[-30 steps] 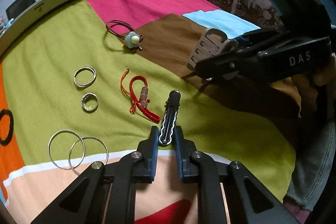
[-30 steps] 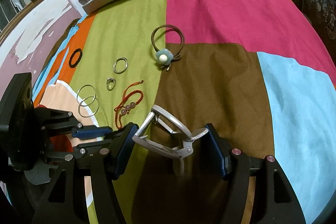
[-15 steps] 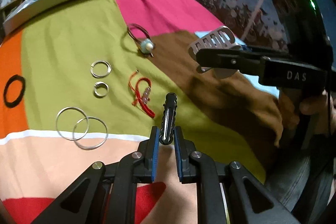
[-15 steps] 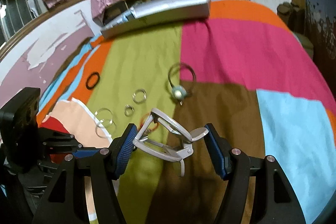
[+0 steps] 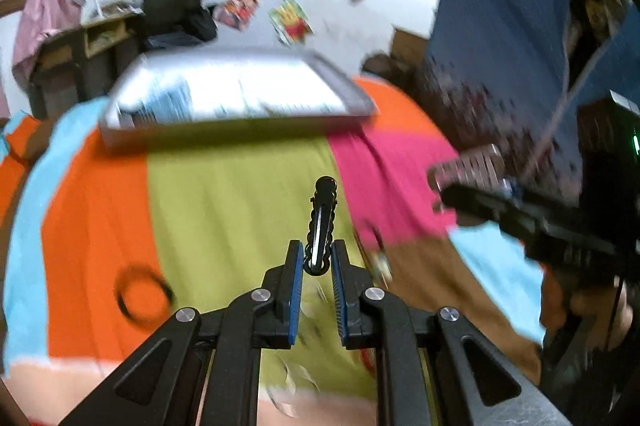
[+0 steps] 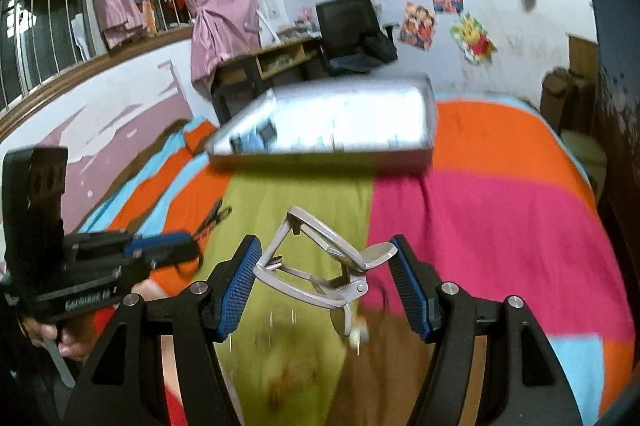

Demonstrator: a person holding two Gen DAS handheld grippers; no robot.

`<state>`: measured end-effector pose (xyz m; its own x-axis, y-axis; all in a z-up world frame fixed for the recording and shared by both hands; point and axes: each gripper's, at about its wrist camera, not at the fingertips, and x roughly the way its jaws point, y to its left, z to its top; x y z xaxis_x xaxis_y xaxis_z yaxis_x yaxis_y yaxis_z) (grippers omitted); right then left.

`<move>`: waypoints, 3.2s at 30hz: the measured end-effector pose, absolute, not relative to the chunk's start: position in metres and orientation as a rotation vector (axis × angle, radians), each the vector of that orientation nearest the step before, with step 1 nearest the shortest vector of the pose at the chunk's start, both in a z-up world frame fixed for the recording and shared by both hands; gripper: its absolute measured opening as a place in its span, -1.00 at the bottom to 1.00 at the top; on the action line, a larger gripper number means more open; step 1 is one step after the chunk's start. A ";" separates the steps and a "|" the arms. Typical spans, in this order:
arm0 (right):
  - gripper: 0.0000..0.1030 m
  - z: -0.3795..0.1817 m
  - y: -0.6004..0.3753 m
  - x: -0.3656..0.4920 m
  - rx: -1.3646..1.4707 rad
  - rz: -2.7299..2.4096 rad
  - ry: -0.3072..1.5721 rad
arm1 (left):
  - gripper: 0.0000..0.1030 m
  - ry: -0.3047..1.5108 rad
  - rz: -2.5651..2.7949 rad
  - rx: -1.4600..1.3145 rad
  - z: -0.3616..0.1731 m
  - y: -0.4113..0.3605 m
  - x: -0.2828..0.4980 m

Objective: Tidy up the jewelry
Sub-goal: 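Carry the black clip and claw clip into the tray and open both tools, then withdraw both tools from the tray back over the remaining rings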

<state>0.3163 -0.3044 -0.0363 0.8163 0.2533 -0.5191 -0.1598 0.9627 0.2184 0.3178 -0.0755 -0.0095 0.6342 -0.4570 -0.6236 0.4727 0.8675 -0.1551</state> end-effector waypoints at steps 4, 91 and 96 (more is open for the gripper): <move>0.18 -0.012 -0.300 0.363 0.146 0.214 0.504 | -0.74 0.638 -0.482 0.027 0.016 -0.074 0.375; 0.97 0.020 -0.267 0.007 0.063 0.004 0.226 | 1.00 0.345 -0.168 -0.100 0.017 -0.006 0.047; 0.97 0.006 -0.267 0.005 0.081 -0.021 0.259 | 1.00 0.385 -0.158 -0.124 0.005 0.001 0.046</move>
